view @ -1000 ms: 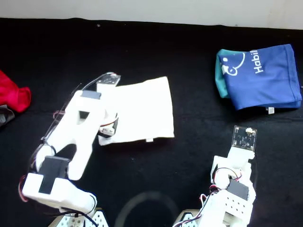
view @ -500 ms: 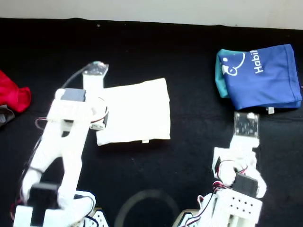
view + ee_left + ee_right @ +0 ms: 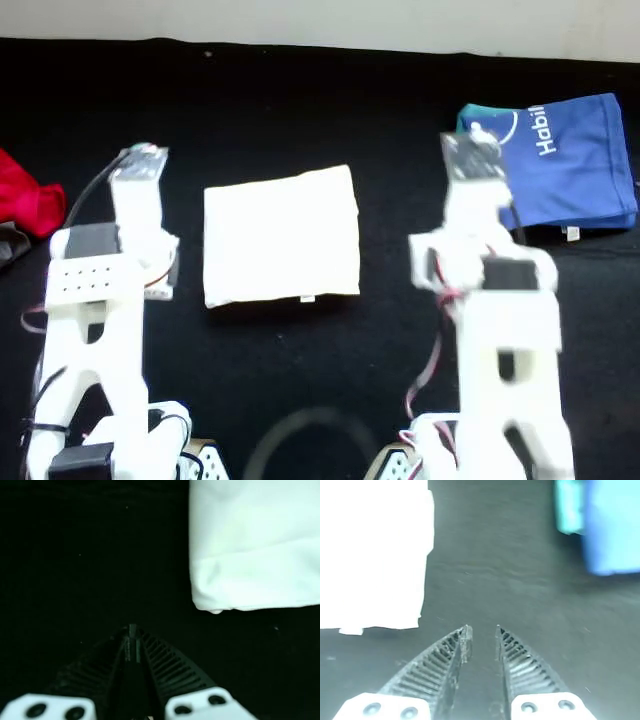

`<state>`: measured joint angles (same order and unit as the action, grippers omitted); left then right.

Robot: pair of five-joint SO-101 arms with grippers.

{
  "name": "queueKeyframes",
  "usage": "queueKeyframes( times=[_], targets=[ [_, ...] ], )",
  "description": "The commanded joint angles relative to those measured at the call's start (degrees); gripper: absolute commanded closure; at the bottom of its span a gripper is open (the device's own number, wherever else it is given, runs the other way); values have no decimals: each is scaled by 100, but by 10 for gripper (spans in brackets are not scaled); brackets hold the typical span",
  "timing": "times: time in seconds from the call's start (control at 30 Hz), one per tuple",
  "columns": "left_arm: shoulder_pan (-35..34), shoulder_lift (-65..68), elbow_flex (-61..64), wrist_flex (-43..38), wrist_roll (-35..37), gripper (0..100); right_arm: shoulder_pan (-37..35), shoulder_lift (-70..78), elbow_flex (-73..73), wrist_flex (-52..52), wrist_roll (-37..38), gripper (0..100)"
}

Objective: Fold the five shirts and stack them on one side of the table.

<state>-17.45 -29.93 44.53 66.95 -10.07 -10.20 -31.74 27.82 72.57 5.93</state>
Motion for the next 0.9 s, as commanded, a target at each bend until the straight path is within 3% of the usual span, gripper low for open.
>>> queueKeyframes(
  times=[0.0,0.23,0.5,0.87],
  targets=[
    [-629,-171,620,-642,-246,979,-629,1429,-1349,198,-237,861],
    [-1376,-171,1481,-1292,-290,880,-1244,3538,-2870,277,-1055,650],
    [-1437,-171,2281,-2277,-264,881,-1684,5253,-4092,259,-2101,601],
    [-1437,-171,2387,-2321,-255,881,-1604,6659,-5297,242,-2462,601]
  ],
)
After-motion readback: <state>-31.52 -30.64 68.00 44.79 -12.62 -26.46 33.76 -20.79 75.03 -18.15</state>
